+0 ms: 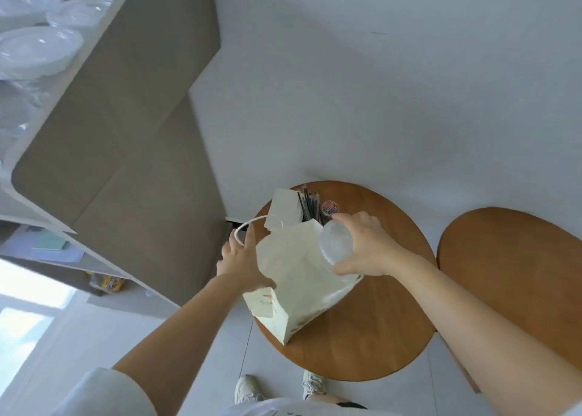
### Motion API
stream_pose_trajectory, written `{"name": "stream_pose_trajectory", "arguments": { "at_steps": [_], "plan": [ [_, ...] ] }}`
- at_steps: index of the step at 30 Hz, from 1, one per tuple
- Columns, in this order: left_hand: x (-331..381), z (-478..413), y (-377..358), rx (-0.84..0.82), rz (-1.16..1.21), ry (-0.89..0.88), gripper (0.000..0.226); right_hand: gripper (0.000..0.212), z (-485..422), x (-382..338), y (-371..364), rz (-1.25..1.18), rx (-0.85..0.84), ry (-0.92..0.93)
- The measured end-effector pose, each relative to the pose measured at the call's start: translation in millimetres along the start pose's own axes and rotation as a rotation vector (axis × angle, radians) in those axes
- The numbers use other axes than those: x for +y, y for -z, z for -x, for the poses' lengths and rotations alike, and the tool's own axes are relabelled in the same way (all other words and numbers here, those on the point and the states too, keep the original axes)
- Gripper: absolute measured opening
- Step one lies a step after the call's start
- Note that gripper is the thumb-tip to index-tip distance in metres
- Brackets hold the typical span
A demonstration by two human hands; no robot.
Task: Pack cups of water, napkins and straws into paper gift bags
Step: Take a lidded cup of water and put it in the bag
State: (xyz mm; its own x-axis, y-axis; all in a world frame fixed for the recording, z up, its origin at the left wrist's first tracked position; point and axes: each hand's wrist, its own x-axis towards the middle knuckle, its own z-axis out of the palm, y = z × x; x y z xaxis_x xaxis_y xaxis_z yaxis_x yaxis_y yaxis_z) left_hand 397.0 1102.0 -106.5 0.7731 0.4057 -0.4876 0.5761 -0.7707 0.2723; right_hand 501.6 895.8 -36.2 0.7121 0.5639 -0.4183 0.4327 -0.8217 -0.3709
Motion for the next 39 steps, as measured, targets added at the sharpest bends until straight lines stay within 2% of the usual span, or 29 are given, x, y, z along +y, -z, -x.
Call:
{"name": "stream_pose_trajectory", "arguments": {
  "at_steps": [3, 6, 8, 12, 16, 19, 21, 24, 31, 34, 39],
  "plan": [
    [8.8, 2.1, -5.8, -0.095, 0.023, -0.011, 0.138, 0.102, 0.4, 9.0, -8.0, 0.229, -0.048, 0.075],
    [20.1, 0.6, -17.6, -0.111, 0.09, -0.093, 0.133, 0.099, -1.3, 9.0, -19.2, 0.505, -0.068, 0.231],
    [25.9, -0.4, -22.3, -0.103, 0.139, -0.143, 0.123, 0.097, -4.4, 6.7, -26.5, 0.61, -0.09, 0.334],
    [35.8, 4.1, -18.0, -0.07, 0.069, -0.145, 0.1, 0.094, -16.3, -1.7, -41.6, 0.797, -0.111, 0.47],
    [37.0, 1.2, -22.2, -0.003, 0.074, -0.081, 0.074, 0.094, -22.1, -0.1, -62.0, 1.107, -0.111, 0.54],
    [34.5, -4.3, -28.8, 0.017, 0.092, -0.036, 0.052, 0.093, -24.6, 6.6, -67.3, 1.175, -0.108, 0.538],
    [35.2, -7.6, -29.9, 0.044, 0.081, -0.043, 0.044, 0.094, -27.1, 8.5, -69.3, 1.162, -0.113, 0.473],
    [37.1, -10.7, -26.4, 0.044, 0.028, -0.07, 0.041, 0.095, -33.6, 9.3, -70.1, 1.039, -0.145, 0.256],
    [38.1, -11.2, -23.1, 0.04, -0.102, -0.154, 0.059, 0.108, -62.8, 20.1, -78.9, 0.809, -0.332, -0.181],
    [41.5, -9.7, -26.8, 0.015, -0.114, -0.187, 0.057, 0.11, -72.7, 27.1, -85.8, 0.667, -0.37, -0.265],
    [43.0, -10.0, -30.3, 0.004, -0.1, -0.172, 0.048, 0.109, -77.5, 38.3, -113.8, 0.458, -0.353, -0.283]
  ]
}}
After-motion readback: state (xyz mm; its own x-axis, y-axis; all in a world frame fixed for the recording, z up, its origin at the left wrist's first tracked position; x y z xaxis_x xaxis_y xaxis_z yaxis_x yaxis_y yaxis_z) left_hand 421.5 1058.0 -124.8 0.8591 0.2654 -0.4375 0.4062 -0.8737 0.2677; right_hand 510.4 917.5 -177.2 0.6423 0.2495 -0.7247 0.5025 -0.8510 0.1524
